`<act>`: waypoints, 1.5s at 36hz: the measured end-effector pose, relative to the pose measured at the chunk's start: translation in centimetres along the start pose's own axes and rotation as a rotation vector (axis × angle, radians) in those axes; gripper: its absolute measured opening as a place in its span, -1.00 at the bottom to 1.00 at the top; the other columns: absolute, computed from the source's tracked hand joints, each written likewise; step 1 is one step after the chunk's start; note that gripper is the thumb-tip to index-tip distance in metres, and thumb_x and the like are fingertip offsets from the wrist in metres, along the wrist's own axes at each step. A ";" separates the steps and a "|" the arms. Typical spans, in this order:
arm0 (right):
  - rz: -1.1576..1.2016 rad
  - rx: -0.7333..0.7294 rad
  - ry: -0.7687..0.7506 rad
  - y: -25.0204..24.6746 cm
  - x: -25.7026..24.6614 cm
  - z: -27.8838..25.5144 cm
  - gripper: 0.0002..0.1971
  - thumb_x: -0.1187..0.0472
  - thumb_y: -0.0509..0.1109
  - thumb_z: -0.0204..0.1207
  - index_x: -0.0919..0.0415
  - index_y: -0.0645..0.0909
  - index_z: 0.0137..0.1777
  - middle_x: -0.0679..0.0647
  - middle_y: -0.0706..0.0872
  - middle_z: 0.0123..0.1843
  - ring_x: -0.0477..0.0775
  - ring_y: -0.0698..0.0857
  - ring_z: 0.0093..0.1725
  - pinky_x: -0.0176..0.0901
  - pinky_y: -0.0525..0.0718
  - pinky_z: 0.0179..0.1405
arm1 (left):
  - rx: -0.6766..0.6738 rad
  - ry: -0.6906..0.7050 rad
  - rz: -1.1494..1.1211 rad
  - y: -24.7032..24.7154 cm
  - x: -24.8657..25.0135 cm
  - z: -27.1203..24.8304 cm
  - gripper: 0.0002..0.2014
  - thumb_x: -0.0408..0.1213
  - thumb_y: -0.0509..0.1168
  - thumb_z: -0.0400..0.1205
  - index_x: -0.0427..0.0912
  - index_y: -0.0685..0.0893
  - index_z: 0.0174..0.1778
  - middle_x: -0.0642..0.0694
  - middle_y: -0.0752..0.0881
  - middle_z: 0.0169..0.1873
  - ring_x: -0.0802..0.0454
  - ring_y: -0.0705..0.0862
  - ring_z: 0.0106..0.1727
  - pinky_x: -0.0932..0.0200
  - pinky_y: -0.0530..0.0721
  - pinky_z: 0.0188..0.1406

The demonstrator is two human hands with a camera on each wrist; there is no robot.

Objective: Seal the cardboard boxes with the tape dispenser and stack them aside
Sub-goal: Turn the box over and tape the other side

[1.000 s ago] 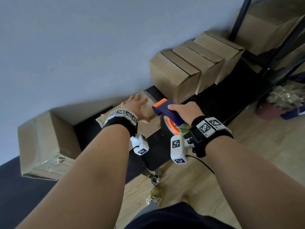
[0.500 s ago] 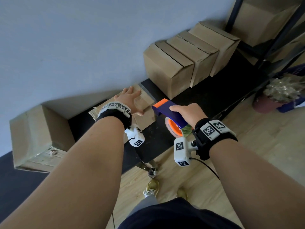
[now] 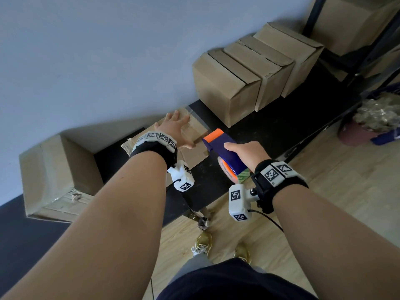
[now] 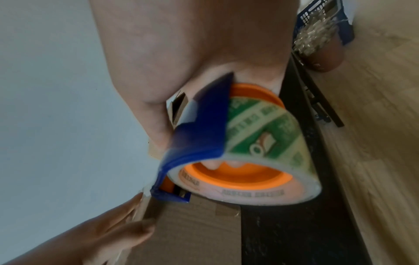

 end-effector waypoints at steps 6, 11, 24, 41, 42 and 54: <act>0.023 -0.031 -0.003 -0.3 0.6 0.0 -0.71 -0.11 0.45 0.49 0.09 0.52 -0.15 0.02 0.70 -0.13 -0.02 0.67 -0.14 -0.14 0.61 -0.04 | 0.018 -0.034 0.013 0.0 0.5 0.5 -0.02 0.40 0.34 0.38 0.17 0.09 0.67 -0.02 -0.10 0.70 -0.11 -0.14 0.70 -0.49 -0.04 0.55; 0.082 -0.048 -0.014 -1.2 1.2 -0.4 -0.73 -0.09 0.47 0.48 0.10 0.56 -0.11 0.01 0.71 -0.11 0.00 0.67 -0.09 -0.17 0.61 -0.10 | 0.026 -0.047 0.029 0.0 1.1 0.4 -0.02 0.38 0.36 0.37 0.14 0.12 0.67 -0.03 -0.06 0.70 -0.15 -0.11 0.70 -0.51 0.04 0.54; 0.092 -0.057 -0.026 -2.3 2.4 -1.2 -0.73 -0.09 0.48 0.47 0.12 0.63 -0.16 0.03 0.75 -0.20 0.01 0.72 -0.16 -0.19 0.62 -0.21 | 0.026 -0.067 0.019 0.2 0.9 1.0 -0.02 0.31 0.40 0.36 0.11 0.15 0.66 -0.06 -0.04 0.70 -0.20 -0.09 0.69 -0.45 0.14 0.55; 0.018 0.005 0.040 0.0 0.6 1.7 -0.68 -0.12 0.48 0.38 0.10 0.56 -0.15 0.04 0.73 -0.13 0.07 0.72 -0.11 -0.01 0.71 0.10 | 0.154 -0.105 0.068 0.3 2.2 0.0 -0.11 0.54 0.09 0.42 0.12 0.28 0.62 -0.05 0.10 0.68 -0.12 0.01 0.69 -0.46 0.10 0.52; 0.019 0.002 0.047 0.2 0.4 1.9 -0.68 -0.12 0.48 0.40 0.11 0.53 -0.16 0.04 0.71 -0.12 0.07 0.71 -0.08 -0.01 0.69 0.11 | 0.158 -0.103 0.070 0.3 2.2 0.0 -0.11 0.53 0.09 0.42 0.11 0.29 0.62 -0.05 0.11 0.67 -0.12 0.02 0.69 -0.45 0.11 0.52; 0.133 -0.005 0.147 0.5 -2.1 3.6 -0.61 0.00 0.56 0.34 0.28 0.62 -0.01 0.24 0.77 -0.04 0.25 0.79 -0.06 0.09 0.76 0.12 | 0.144 -0.106 0.053 0.2 2.3 0.0 -0.08 0.54 0.09 0.41 0.10 0.26 0.63 -0.06 0.04 0.69 -0.13 -0.03 0.69 -0.50 0.06 0.51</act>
Point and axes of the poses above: each hand's wrist, its own z-axis towards the middle knuckle, its own y-axis out of the palm, x = y × z, the point moved 3 cm from there along z, towards the middle knuckle
